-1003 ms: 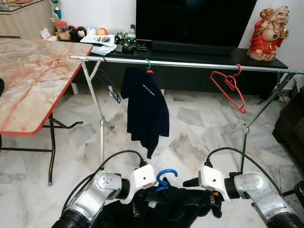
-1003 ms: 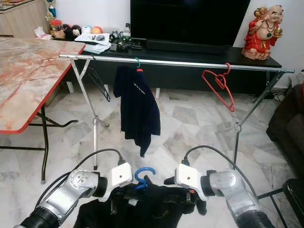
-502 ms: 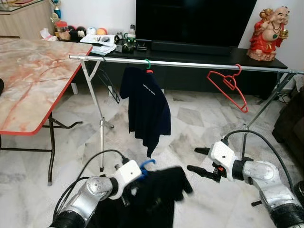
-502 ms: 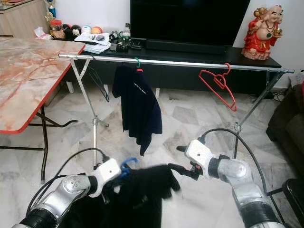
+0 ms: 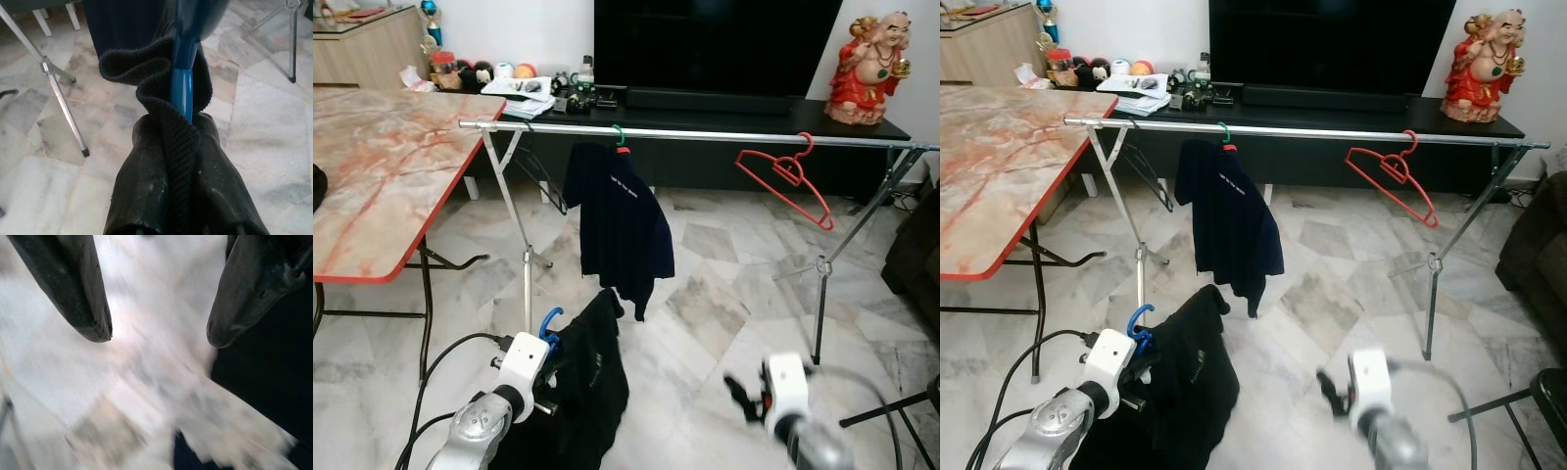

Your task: Hang hanger

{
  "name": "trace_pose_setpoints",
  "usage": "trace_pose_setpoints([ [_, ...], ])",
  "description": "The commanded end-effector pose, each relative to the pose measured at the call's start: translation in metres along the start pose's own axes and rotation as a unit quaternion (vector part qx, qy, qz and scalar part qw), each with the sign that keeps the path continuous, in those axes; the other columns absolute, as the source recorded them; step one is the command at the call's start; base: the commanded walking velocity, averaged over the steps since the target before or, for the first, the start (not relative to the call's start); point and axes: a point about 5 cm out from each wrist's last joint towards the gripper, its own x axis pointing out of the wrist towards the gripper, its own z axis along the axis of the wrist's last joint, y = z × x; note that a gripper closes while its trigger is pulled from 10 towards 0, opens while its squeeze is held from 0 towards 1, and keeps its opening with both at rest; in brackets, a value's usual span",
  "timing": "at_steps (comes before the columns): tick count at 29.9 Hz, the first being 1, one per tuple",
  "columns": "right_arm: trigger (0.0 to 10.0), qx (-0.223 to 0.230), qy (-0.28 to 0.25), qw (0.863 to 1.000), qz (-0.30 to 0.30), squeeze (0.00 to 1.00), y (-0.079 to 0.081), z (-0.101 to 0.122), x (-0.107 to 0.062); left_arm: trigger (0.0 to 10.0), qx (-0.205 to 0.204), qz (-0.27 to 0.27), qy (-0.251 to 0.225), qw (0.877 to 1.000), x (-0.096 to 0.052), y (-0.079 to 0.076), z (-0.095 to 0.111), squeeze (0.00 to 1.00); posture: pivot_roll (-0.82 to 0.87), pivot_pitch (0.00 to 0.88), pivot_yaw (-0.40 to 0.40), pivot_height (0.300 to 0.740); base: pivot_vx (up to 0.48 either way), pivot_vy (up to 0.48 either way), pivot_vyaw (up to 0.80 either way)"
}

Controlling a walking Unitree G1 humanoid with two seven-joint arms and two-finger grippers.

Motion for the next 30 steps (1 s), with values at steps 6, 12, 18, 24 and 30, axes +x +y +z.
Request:
trace_pose_setpoints([
  [6, 10.0, 0.042, 0.041, 0.997, -0.056, 0.0, -0.01, -0.028, -0.009, 10.0, 0.001, 0.043, -0.028, 0.999, -0.008, 0.012, 0.004, 0.0, 0.0, 0.0, -0.003, 0.74, 0.0, 0.0, 0.0],
  [12, 10.0, 0.037, 0.101, 0.992, -0.065, 0.0, 0.001, -0.067, -0.022, 10.0, 0.003, 0.059, -0.042, 0.997, -0.022, 0.015, 0.004, 0.0, 0.0, 0.0, 0.015, 0.74, 0.044, 0.0, 0.0],
  [18, 10.0, 0.033, 0.103, 0.991, -0.075, 0.0, 0.001, -0.069, -0.022, 10.0, 0.006, 0.081, -0.039, 0.996, -0.03, 0.02, 0.003, 0.0, 0.01, 0.0, 0.015, 0.74, 0.311, 0.0, 0.0],
  [24, 10.0, 0.046, 0.103, 0.99, -0.086, 0.0, 0.002, -0.07, -0.022, 10.0, 0.034, 0.101, -0.06, 0.993, -0.038, 0.036, 0.017, 0.0, 0.04, 0.0, 0.011, 0.74, 0.106, 0.0, 0.0],
  [30, 10.0, 0.044, 0.104, 0.991, -0.077, 0.0, 0.006, -0.071, -0.022, 10.0, 0.028, 0.099, -0.053, 0.993, -0.039, 0.031, 0.016, 0.0, 0.04, 0.015, 0.012, 0.74, 0.325, 0.0, 0.0],
])
